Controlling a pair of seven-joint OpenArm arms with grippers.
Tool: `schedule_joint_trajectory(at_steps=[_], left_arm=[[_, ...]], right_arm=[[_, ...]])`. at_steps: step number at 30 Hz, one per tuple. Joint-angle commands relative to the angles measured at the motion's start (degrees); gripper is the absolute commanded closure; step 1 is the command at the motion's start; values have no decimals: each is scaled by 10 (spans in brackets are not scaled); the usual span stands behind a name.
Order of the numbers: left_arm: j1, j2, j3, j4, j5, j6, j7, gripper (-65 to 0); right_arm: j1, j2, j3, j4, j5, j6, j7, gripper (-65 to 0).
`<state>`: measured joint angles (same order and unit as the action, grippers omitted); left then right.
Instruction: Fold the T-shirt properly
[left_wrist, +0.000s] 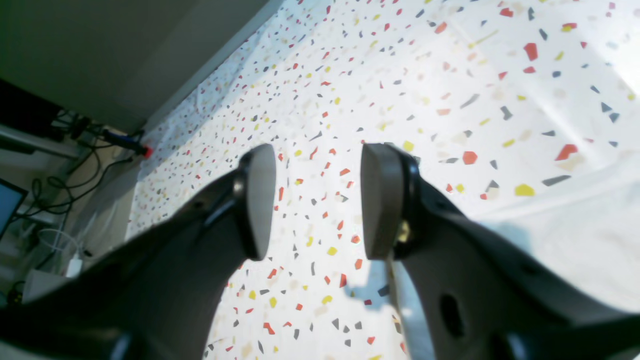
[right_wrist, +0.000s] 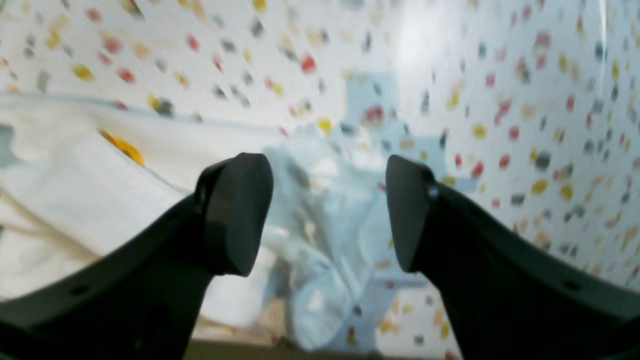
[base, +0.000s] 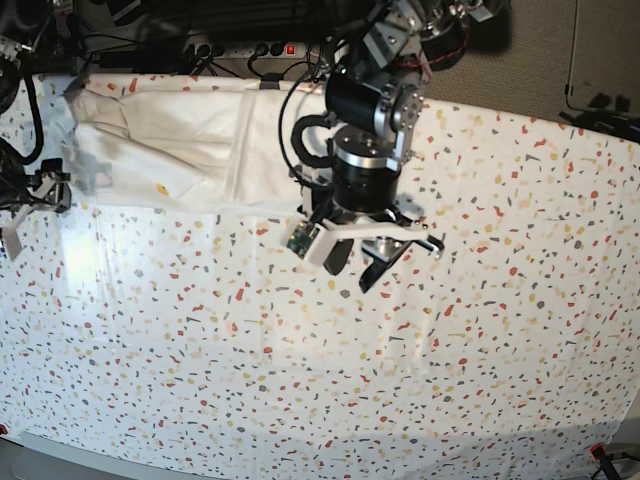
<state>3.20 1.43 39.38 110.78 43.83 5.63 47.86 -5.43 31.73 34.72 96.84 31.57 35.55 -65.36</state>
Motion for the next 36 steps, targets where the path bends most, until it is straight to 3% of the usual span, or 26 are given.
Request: schedule_joint_trajectory(at_steps=[1,6,11,13,15,17,24,31,36], left_arm=[[-7,6,1,10,3,6,-19,-269],[-7,6,1,10,-19,6,-25,-269],[-7,6,1,10,-23,6,-25,-269],[-7,6,1,10,-23,6,-25,-269],[-7,6,1,10,-23,6,-25,-269],[-6,6,1,10,-24,6,-25,-269],[-7,6,1,10,-46,6,-25,-269],[-5,6,1,10,-50,6,-24,-269],[-5,3,1,10,-81,5,28,-269]], right_arm=[[2,15,23,-1,-1,-1,9,-390],[-13,30,101,-60,40,-1,9,-390],[-12,71,112,-176,105,0,5,-389],[-12,82,112,-227,164,8,-32,-390],[-9,89,112,-273,235,41,-83,-389],[-9,91,112,-313,286,44,-102,-389],[-9,90,110,-387,307,44,-84,-389],[-9,76,110,-391,351,44,-103,-388],[-3,70,110,-391,422,44,-146,-383]])
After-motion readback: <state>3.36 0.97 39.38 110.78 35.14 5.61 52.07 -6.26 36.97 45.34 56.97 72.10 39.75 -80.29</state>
